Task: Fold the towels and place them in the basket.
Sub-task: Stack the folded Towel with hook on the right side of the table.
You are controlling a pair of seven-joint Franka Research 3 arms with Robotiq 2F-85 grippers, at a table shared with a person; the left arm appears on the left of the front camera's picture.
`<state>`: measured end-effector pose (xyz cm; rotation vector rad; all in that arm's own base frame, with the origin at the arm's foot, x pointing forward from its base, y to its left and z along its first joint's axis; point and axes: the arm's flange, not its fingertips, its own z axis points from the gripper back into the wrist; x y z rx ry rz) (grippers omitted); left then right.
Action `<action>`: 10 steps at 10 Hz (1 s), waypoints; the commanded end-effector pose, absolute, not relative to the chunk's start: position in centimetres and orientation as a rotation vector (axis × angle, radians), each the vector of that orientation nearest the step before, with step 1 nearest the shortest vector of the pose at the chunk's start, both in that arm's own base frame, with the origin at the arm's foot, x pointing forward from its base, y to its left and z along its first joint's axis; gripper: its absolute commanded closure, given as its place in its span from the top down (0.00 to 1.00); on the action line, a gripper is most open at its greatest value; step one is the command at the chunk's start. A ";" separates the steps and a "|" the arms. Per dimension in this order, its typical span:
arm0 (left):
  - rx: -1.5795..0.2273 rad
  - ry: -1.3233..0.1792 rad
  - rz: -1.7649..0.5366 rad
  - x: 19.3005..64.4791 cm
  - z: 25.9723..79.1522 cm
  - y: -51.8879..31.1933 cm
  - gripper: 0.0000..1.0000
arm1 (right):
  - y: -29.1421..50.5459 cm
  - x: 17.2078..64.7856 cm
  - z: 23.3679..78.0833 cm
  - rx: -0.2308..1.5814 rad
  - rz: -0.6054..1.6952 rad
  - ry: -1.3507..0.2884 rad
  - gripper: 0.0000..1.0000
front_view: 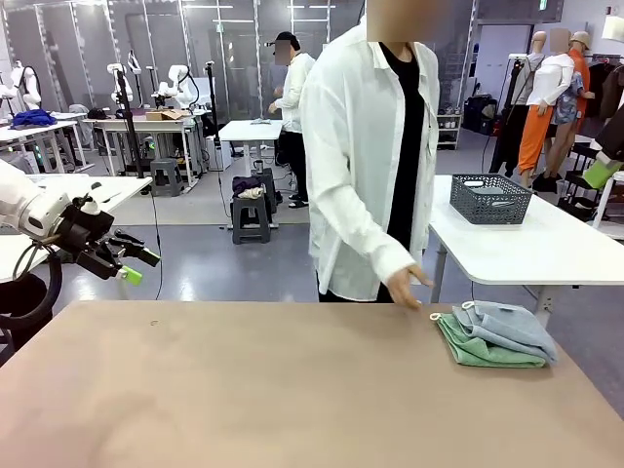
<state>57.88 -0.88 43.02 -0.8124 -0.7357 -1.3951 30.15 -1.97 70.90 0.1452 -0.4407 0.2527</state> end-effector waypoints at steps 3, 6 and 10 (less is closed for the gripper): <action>-0.814 -0.736 -1.395 57.6 43.1 -1.0 1.00 | -2.0 30.1 71.2 0.140 0.240 -0.426 0.89; -0.814 -0.736 -1.395 57.6 43.1 -1.0 1.00 | -2.0 30.1 71.2 0.140 0.240 -0.426 0.89; -0.814 -0.736 -1.395 57.6 43.1 -1.0 1.00 | -2.0 30.1 71.2 0.140 0.240 -0.426 0.89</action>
